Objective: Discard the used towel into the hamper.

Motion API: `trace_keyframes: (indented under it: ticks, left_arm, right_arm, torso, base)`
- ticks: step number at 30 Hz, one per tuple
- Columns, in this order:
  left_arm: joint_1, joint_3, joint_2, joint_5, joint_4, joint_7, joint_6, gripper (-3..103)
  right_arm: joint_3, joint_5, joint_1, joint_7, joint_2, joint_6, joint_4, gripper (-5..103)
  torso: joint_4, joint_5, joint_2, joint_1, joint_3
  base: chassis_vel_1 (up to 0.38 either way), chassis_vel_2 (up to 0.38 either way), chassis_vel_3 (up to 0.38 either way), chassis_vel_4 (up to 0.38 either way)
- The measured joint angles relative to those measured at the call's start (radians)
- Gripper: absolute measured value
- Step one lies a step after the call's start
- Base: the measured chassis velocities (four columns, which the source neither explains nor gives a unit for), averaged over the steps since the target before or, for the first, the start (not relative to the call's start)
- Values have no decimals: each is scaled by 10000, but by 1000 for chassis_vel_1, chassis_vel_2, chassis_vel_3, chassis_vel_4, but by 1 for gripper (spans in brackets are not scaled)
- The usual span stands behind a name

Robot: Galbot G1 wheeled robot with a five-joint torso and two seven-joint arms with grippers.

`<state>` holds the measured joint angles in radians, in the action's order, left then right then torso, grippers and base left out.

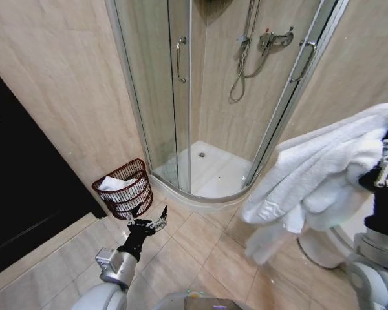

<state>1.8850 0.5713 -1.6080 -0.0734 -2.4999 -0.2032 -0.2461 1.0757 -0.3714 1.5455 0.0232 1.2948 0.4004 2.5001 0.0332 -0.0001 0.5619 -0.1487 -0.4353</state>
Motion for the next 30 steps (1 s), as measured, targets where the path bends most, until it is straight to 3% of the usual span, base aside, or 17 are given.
trace_keyframes:
  ticks: [30]
  left_arm:
    - [0, 0, -1, 0, 0, 0, 0, 100]
  right_arm:
    - [73, -97, 7, 55, -22, 173, 0, 11]
  torso:
    - [2, 1, 1065, -454, -629]
  base:
    - [22, -18, -16, 20]
